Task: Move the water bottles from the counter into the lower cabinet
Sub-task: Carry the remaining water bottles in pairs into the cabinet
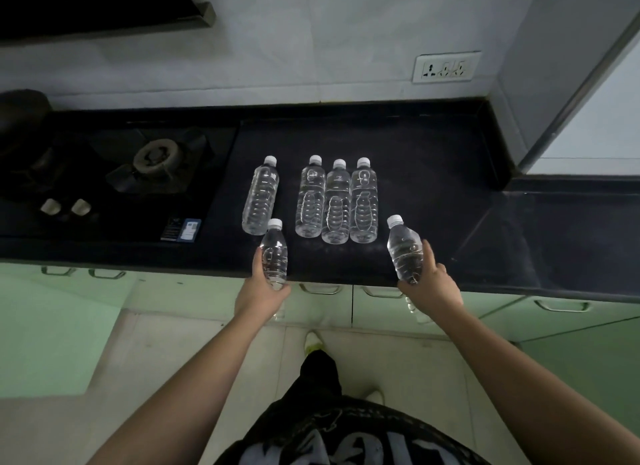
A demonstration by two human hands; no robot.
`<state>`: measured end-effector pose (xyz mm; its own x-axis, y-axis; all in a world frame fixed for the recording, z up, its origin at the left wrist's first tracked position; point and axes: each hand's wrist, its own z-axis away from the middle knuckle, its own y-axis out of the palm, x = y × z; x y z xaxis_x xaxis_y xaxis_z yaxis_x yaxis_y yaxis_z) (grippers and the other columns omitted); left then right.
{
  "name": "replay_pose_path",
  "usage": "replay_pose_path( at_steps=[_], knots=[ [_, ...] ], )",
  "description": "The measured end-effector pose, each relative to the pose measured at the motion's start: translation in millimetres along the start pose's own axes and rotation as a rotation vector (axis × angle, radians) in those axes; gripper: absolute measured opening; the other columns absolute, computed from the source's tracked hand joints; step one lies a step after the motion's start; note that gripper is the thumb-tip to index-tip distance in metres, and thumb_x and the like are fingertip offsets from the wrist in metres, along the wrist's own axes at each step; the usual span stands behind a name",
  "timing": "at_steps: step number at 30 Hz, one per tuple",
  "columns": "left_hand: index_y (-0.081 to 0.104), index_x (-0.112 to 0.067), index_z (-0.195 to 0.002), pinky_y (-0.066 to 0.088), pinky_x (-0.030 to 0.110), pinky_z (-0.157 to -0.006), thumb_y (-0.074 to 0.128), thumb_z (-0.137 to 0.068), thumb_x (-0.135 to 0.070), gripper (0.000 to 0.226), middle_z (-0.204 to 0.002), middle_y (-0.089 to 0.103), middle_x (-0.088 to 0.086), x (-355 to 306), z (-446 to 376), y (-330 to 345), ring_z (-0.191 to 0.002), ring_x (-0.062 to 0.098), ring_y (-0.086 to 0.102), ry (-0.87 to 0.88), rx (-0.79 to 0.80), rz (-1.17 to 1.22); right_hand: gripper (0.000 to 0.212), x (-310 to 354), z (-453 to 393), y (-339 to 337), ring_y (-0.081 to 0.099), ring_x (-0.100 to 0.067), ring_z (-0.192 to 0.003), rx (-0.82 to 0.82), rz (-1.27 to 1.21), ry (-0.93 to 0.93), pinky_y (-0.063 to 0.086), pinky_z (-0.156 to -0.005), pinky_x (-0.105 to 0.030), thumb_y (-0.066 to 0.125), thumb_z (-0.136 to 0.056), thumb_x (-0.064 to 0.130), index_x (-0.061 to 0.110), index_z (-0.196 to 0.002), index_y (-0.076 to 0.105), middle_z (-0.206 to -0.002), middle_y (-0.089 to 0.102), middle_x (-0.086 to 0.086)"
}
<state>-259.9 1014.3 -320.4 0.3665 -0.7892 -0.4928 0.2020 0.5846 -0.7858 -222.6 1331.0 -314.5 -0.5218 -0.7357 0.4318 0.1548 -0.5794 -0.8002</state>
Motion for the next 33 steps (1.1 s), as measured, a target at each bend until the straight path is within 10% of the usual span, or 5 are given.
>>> replay_pose_path(
  at_steps=[9,14,19,24,33],
  knots=[
    [0.022,-0.062,-0.139,0.06,0.047,-0.079,0.075,-0.071,-0.029,0.092,-0.106,0.071,-0.01,24,78,-10,-0.085,0.018,0.073,-0.038,0.097,0.461,0.064,-7,59,13,0.065,-0.021,-0.084,0.134,-0.337,-0.001,0.05,-0.064,-0.03,0.077,-0.076,0.046,0.021,-0.128,0.051,-0.101,0.066,-0.001],
    [0.015,-0.053,-0.146,0.058,0.044,-0.082,0.08,-0.07,-0.038,0.101,-0.116,0.062,-0.016,49,124,-44,-0.09,0.017,0.072,-0.073,0.08,0.51,0.042,27,103,19,0.073,-0.02,-0.087,0.305,-0.741,-0.111,0.058,-0.083,-0.047,0.079,-0.077,0.034,0.027,-0.116,0.062,-0.1,0.075,-0.001],
    [0.057,-0.024,-0.12,0.062,0.046,-0.068,0.079,-0.073,-0.029,0.053,-0.096,0.073,0.004,91,184,-76,-0.076,0.023,0.075,-0.193,0.053,0.798,0.037,79,155,36,0.071,-0.026,-0.097,0.559,-0.886,-0.218,0.056,-0.087,-0.044,0.07,-0.086,0.028,0.029,-0.122,0.061,-0.108,0.074,-0.005],
    [0.061,-0.02,-0.111,0.056,0.031,-0.056,0.072,-0.086,-0.021,0.028,-0.081,0.074,-0.001,150,244,-121,-0.066,0.016,0.072,-0.206,-0.054,0.972,0.04,132,220,84,0.07,-0.027,-0.09,0.754,-0.84,-0.314,0.056,-0.076,-0.043,0.067,-0.088,0.033,0.032,-0.126,0.058,-0.106,0.071,-0.008],
    [0.063,-0.02,-0.113,0.057,0.035,-0.071,0.079,-0.074,-0.028,0.043,-0.104,0.07,0.021,276,346,-166,-0.093,0.033,0.069,-0.235,-0.206,1.336,0.038,212,336,179,0.07,-0.027,-0.084,1.006,-0.747,-0.383,0.056,-0.063,-0.04,0.063,-0.088,0.024,0.022,-0.125,0.056,-0.099,0.07,-0.01]
  ],
)
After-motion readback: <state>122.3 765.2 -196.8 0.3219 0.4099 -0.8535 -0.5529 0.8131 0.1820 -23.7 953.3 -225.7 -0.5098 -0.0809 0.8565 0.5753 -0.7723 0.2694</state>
